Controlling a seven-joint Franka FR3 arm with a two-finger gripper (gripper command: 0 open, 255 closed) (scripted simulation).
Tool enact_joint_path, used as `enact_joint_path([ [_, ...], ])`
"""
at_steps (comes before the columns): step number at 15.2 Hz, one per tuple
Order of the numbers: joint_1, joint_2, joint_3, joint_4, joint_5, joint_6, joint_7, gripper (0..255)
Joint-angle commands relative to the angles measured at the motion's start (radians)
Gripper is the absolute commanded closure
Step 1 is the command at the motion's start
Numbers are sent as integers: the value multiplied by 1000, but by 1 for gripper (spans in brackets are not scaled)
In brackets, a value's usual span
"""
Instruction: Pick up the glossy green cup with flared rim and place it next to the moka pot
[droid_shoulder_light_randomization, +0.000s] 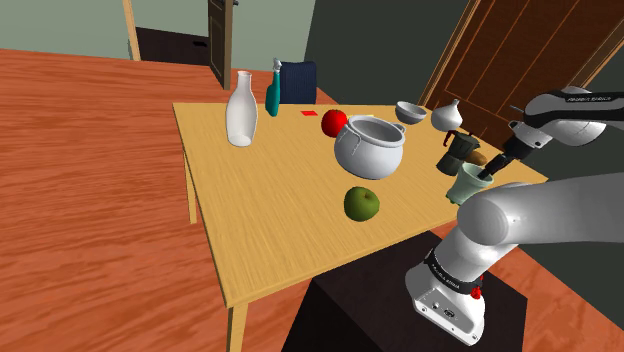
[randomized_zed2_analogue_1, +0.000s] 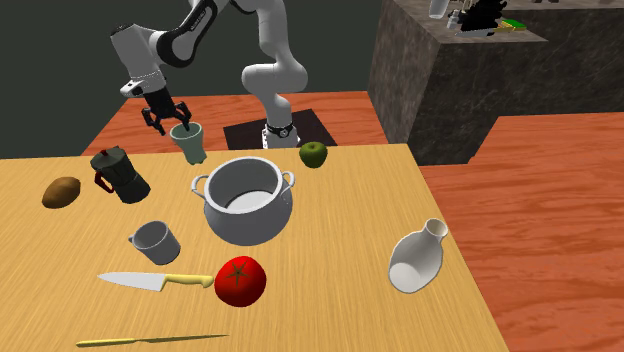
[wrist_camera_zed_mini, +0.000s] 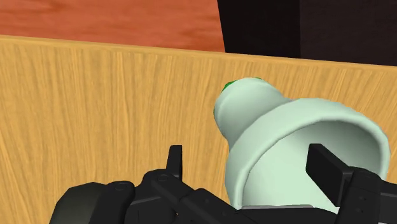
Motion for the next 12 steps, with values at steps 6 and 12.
enact_joint_path([
  [6, -30, -38, 86, 86, 38, -135, -9, 0],
  [12, -30, -38, 86, 86, 38, -135, -9, 0],
])
